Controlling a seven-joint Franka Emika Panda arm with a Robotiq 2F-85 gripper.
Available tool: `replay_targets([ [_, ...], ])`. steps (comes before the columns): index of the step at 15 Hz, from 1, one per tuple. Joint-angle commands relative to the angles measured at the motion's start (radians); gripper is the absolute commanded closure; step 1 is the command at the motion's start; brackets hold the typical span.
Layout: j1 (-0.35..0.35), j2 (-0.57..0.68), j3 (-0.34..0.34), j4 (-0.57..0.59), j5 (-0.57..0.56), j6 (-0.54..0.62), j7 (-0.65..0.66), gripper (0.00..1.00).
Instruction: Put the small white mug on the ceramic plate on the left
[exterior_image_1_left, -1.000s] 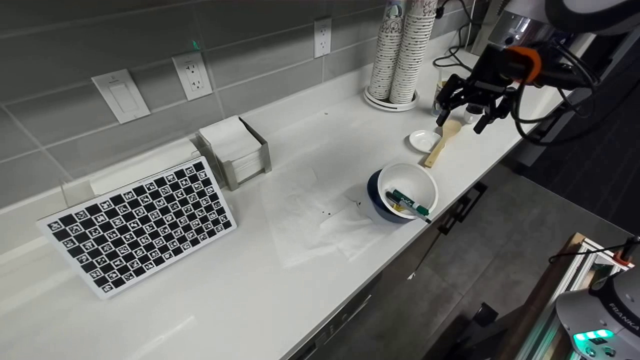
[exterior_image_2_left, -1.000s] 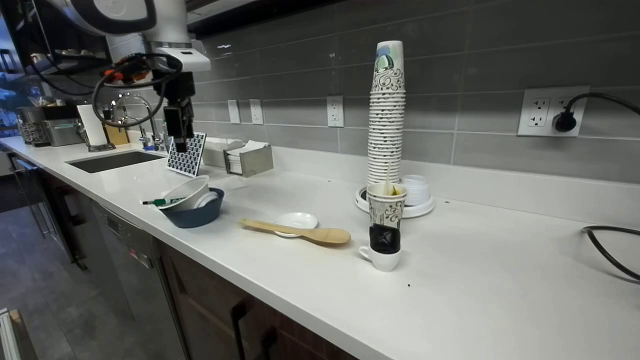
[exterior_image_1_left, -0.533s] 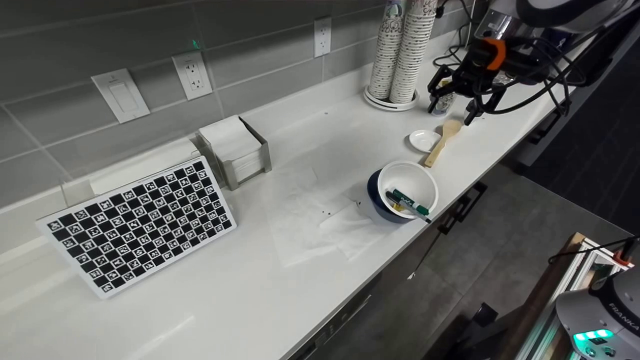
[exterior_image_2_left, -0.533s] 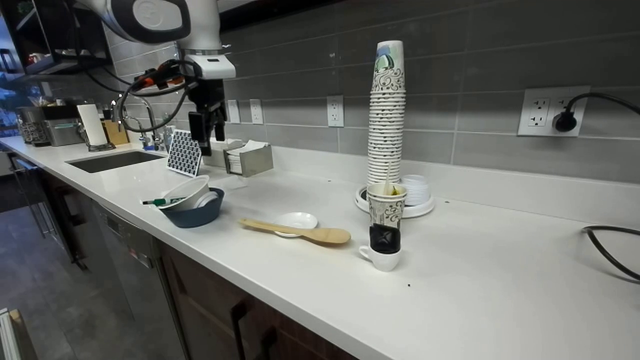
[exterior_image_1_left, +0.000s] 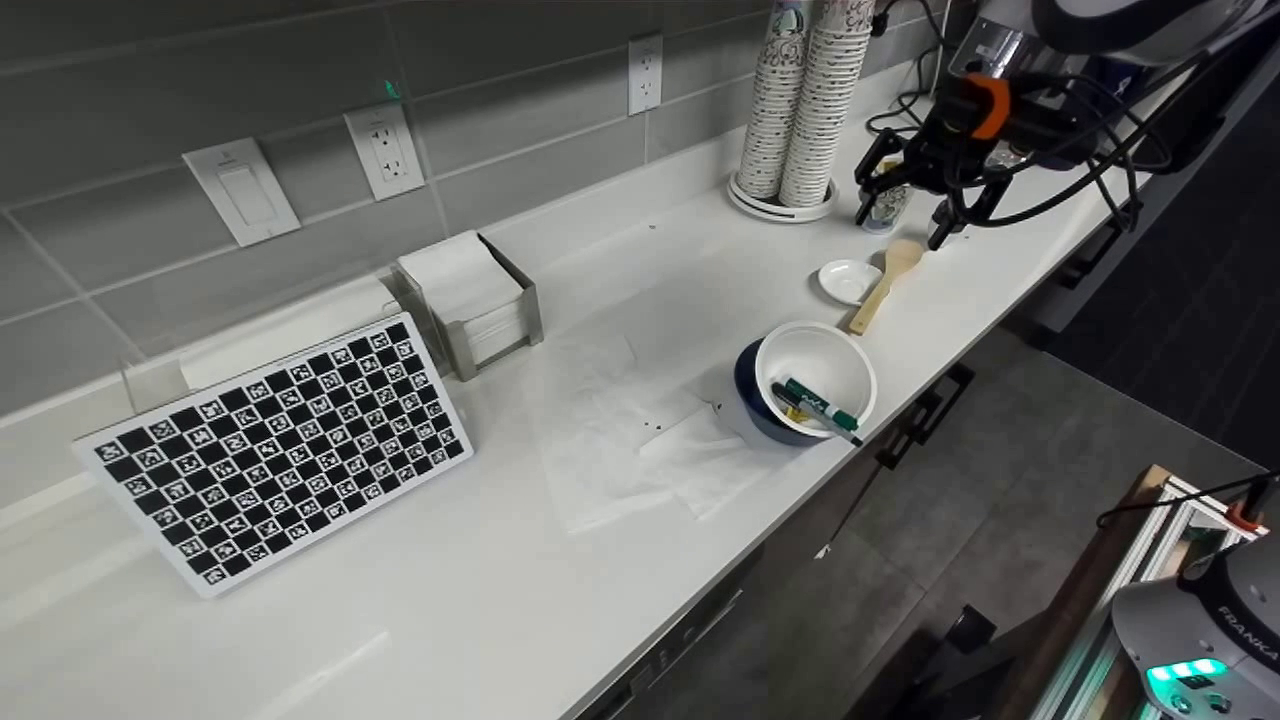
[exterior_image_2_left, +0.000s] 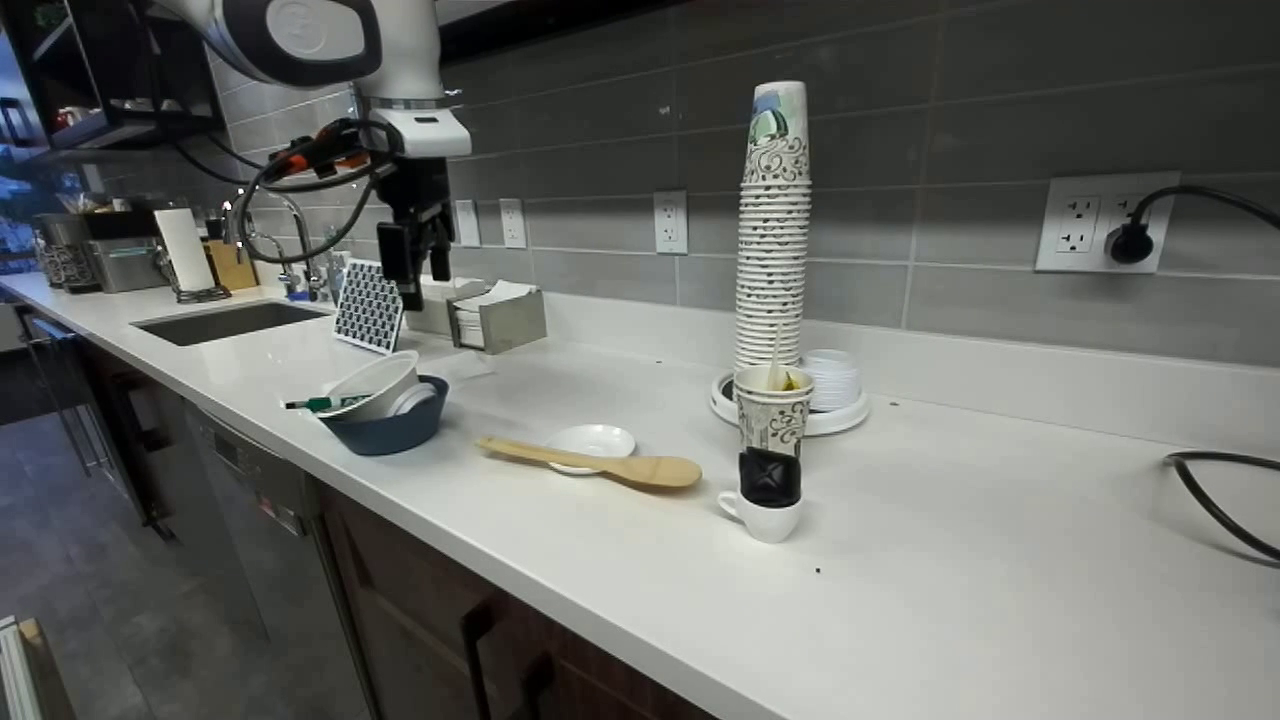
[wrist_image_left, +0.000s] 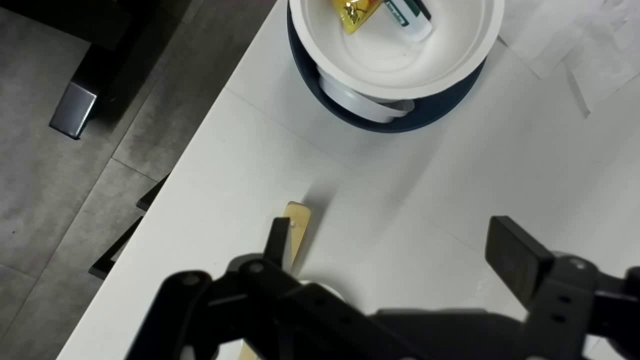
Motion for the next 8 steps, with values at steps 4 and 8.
replay_targets([
  [4,-0.066,0.105,-0.056,0.009,-0.288,0.147,0.194,0.00],
  [8,-0.117,0.283,-0.140,0.071,-0.501,0.210,0.362,0.00],
])
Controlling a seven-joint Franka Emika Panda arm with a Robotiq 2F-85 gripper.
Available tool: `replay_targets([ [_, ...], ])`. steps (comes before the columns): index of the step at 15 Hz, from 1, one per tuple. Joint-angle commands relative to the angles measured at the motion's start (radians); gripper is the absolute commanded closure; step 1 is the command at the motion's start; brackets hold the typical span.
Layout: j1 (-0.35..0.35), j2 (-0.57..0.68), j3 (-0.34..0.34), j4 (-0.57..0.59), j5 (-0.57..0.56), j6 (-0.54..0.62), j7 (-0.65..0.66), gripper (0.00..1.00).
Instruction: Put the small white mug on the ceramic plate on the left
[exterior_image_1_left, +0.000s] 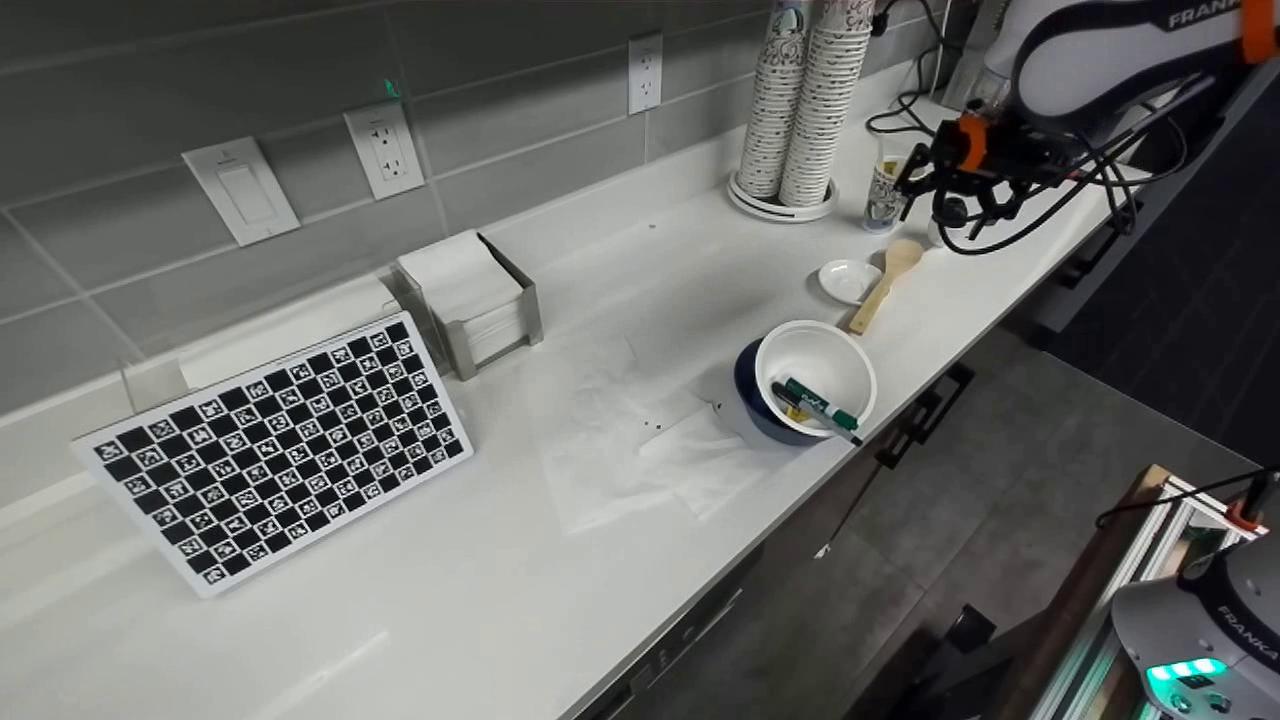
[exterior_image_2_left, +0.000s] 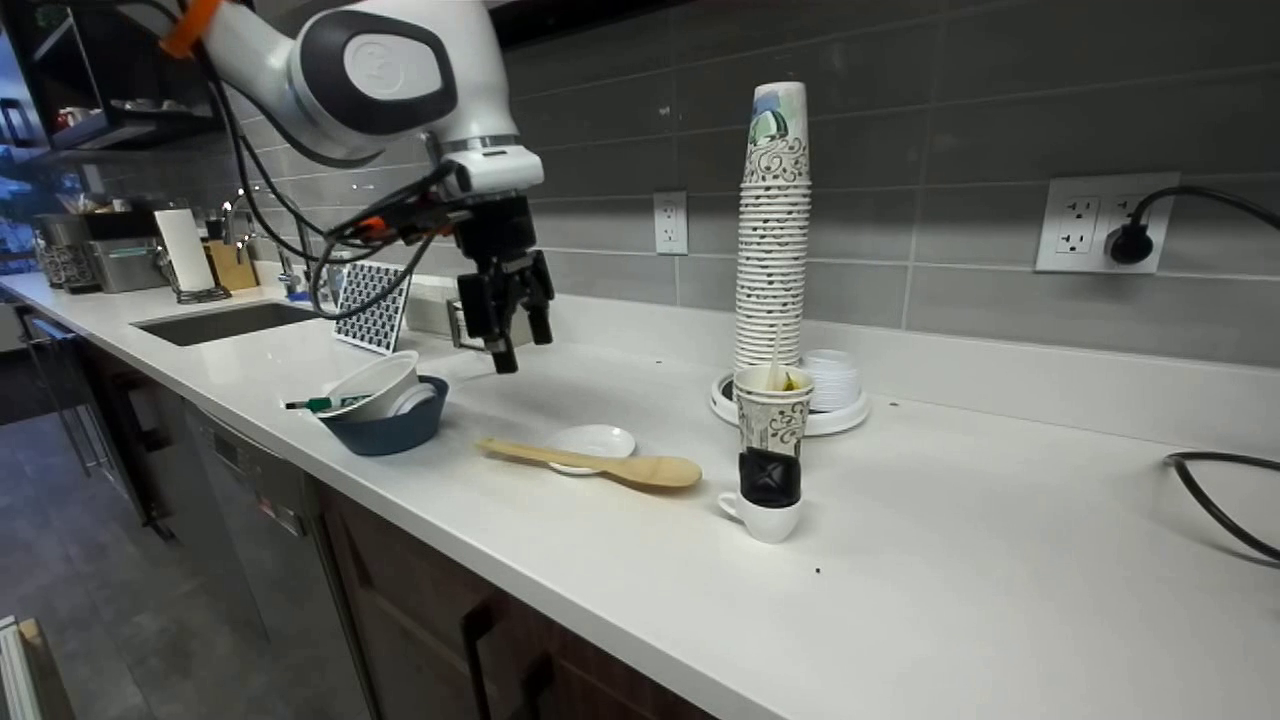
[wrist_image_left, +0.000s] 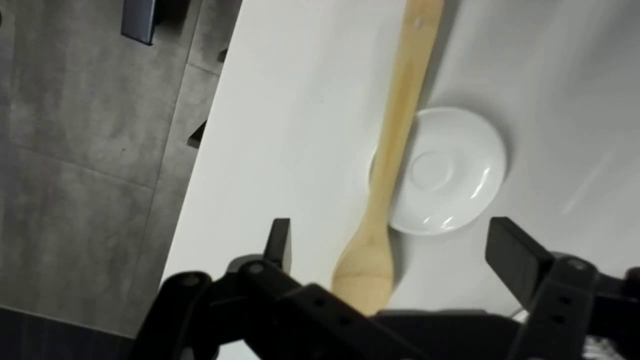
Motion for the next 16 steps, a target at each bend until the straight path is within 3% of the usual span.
replay_targets([
  [1,-0.022,0.193,-0.070,0.099,-0.156,0.042,0.177,0.00],
  [4,0.006,0.312,-0.148,0.202,-0.150,-0.008,0.293,0.00],
  [5,0.017,0.229,-0.155,0.104,-0.132,0.038,0.204,0.00],
  [9,0.030,0.263,-0.175,0.123,-0.131,0.041,0.203,0.00],
  [16,0.059,0.424,-0.282,0.180,-0.239,0.304,0.400,0.00],
])
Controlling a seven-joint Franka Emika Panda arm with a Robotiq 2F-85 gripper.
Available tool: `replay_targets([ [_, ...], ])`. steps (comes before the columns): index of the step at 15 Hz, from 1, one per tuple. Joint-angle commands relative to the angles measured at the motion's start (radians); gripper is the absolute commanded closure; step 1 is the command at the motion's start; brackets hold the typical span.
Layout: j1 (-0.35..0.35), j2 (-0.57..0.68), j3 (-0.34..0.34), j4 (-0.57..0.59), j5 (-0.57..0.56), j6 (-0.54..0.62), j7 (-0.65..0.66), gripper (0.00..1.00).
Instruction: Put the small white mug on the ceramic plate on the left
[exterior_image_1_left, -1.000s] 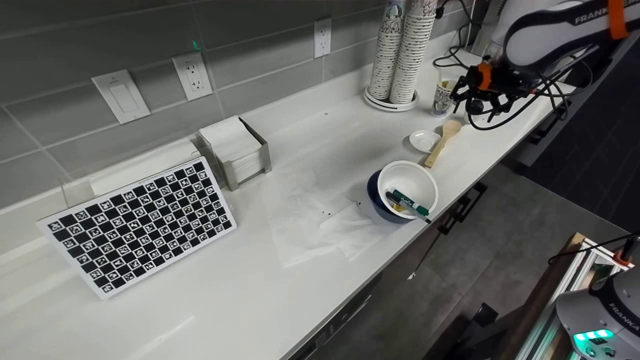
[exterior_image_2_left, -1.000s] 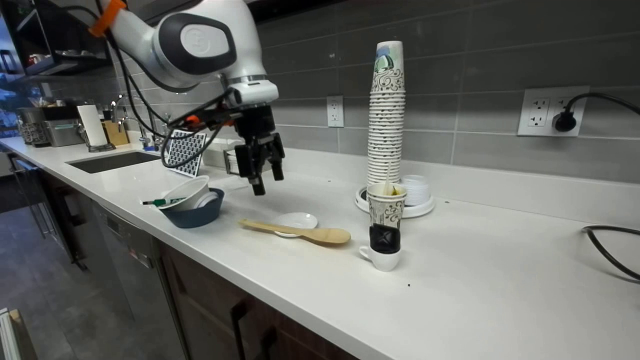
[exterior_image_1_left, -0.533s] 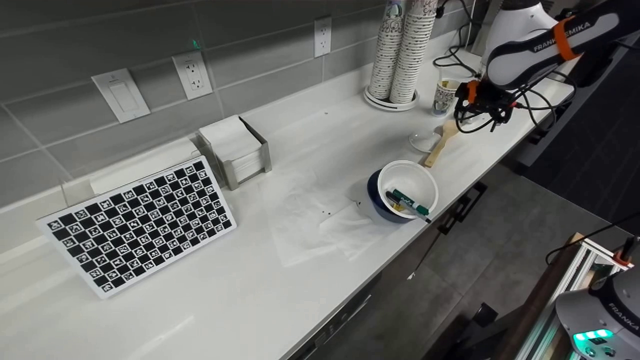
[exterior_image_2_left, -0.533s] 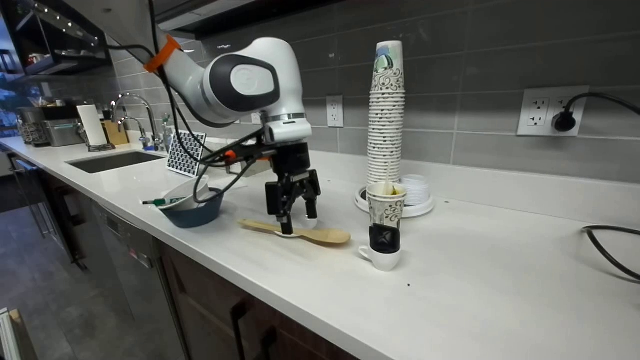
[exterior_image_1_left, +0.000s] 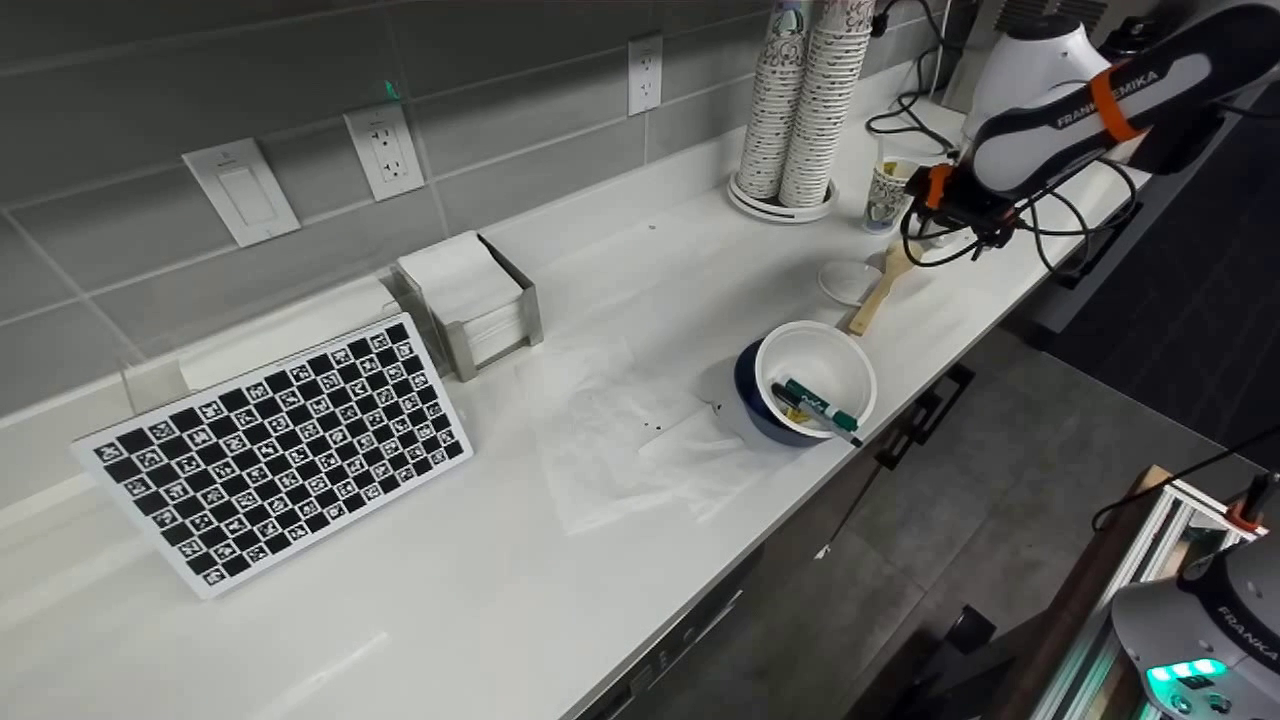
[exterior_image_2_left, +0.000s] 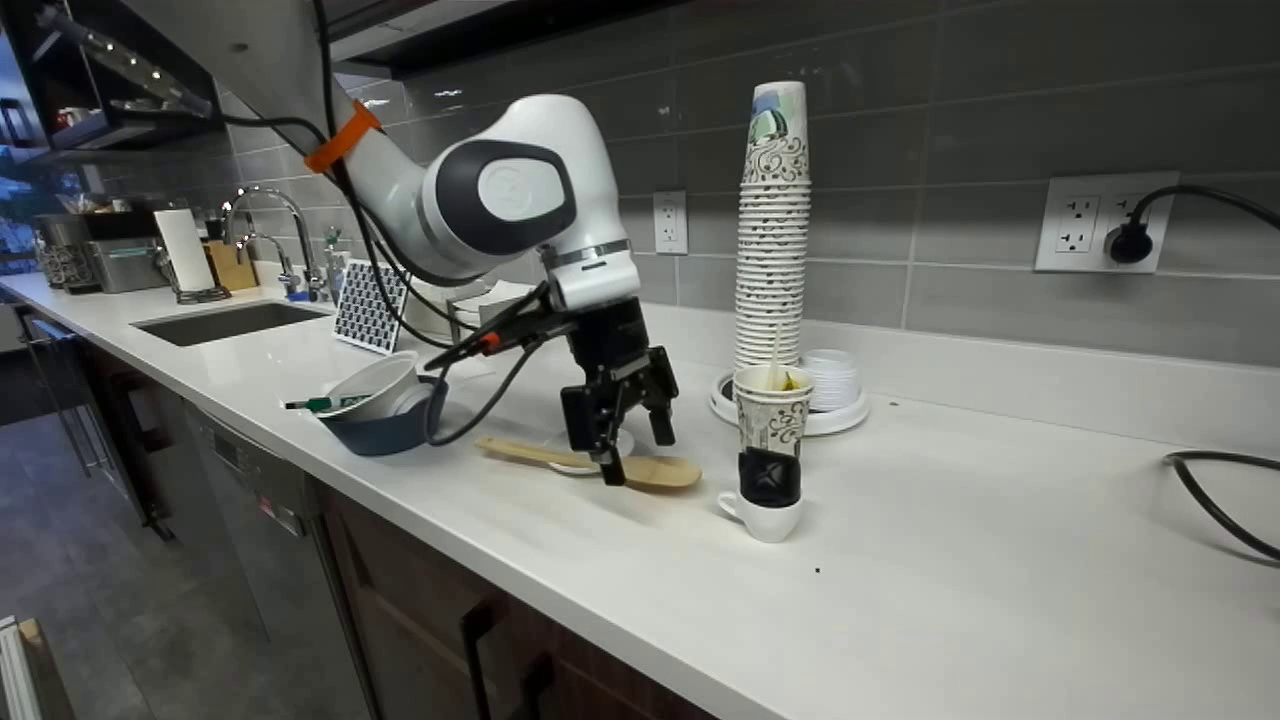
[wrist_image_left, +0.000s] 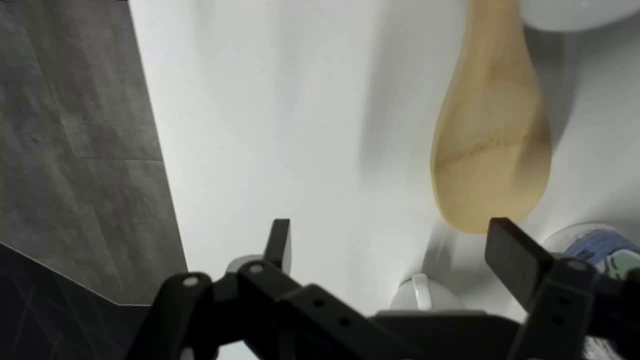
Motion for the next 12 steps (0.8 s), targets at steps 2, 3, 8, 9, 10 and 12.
replay_targets([
  [2,0.048,0.139,-0.093,0.083,-0.081,0.119,0.078,0.00],
  [3,0.060,0.157,-0.110,0.095,-0.088,0.125,0.071,0.00],
  [8,0.128,0.225,-0.180,0.168,-0.116,0.119,0.054,0.07],
  [9,0.141,0.233,-0.190,0.180,-0.117,0.112,0.056,0.10],
  [10,0.150,0.241,-0.197,0.190,-0.116,0.106,0.054,0.16],
  [12,0.166,0.262,-0.210,0.209,-0.117,0.090,0.051,0.24],
])
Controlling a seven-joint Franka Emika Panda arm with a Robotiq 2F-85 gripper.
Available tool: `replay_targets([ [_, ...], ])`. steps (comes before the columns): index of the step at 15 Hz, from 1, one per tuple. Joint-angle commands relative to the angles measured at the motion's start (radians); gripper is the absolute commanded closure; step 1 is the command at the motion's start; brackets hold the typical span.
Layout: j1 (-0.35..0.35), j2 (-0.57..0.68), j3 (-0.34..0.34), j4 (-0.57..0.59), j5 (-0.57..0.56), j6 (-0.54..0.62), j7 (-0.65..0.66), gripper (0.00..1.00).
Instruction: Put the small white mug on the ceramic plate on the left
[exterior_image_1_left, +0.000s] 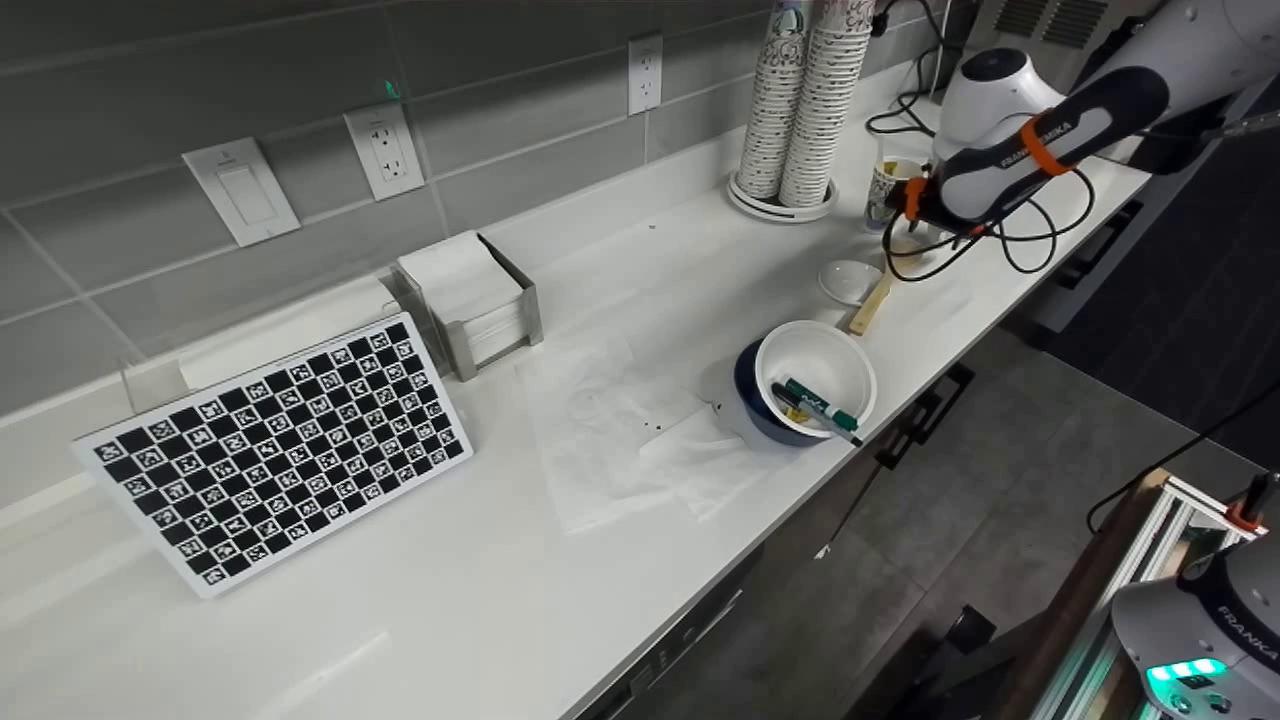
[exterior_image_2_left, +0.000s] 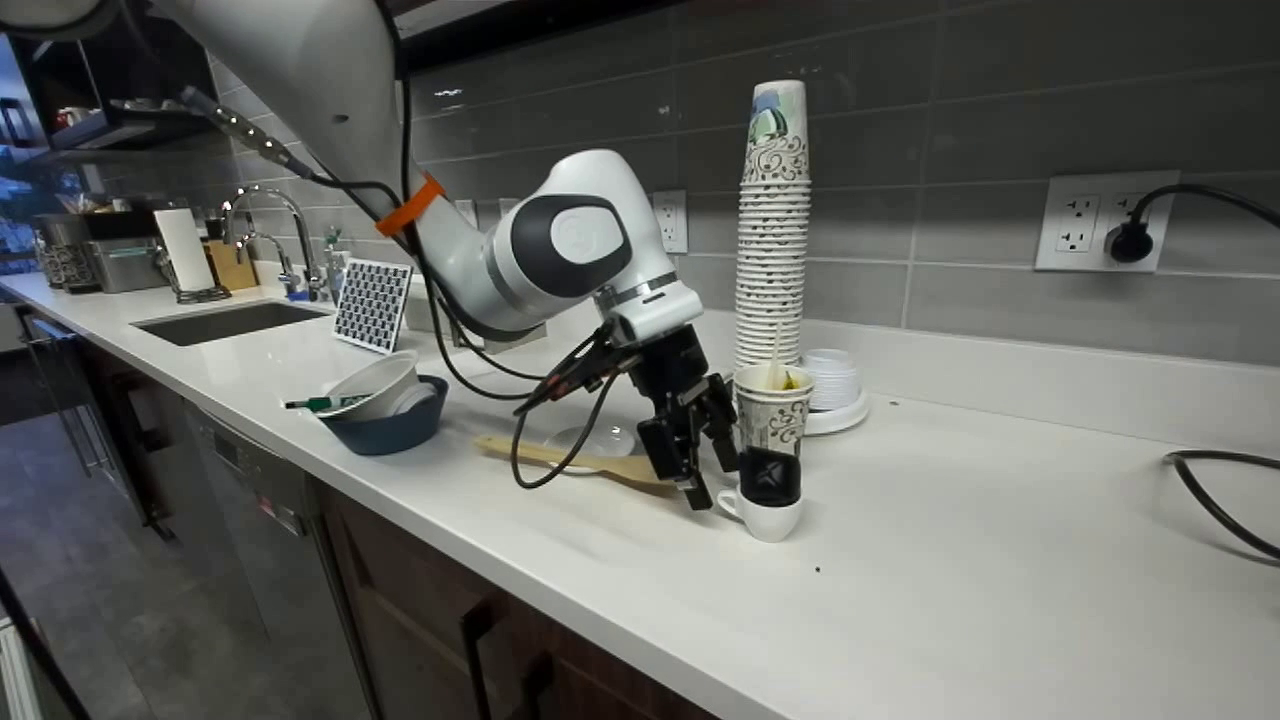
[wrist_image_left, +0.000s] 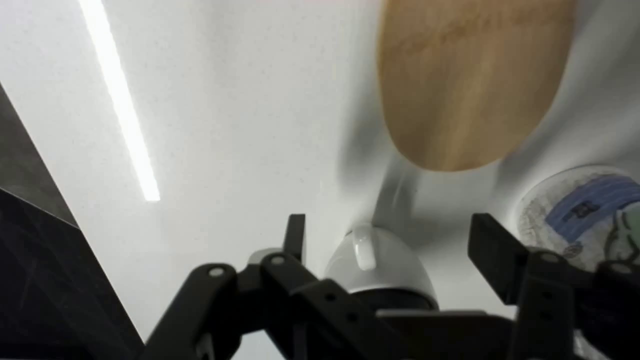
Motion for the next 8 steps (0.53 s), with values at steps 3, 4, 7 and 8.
replay_targets([
  [3,0.046,0.064,-0.046,0.066,-0.037,-0.048,0.020,0.32],
  [4,0.050,0.071,-0.051,0.073,-0.039,-0.057,0.020,0.33],
  [7,0.052,0.092,-0.059,0.093,-0.043,-0.079,0.018,0.42],
  [8,0.053,0.097,-0.062,0.101,-0.044,-0.085,0.019,0.48],
])
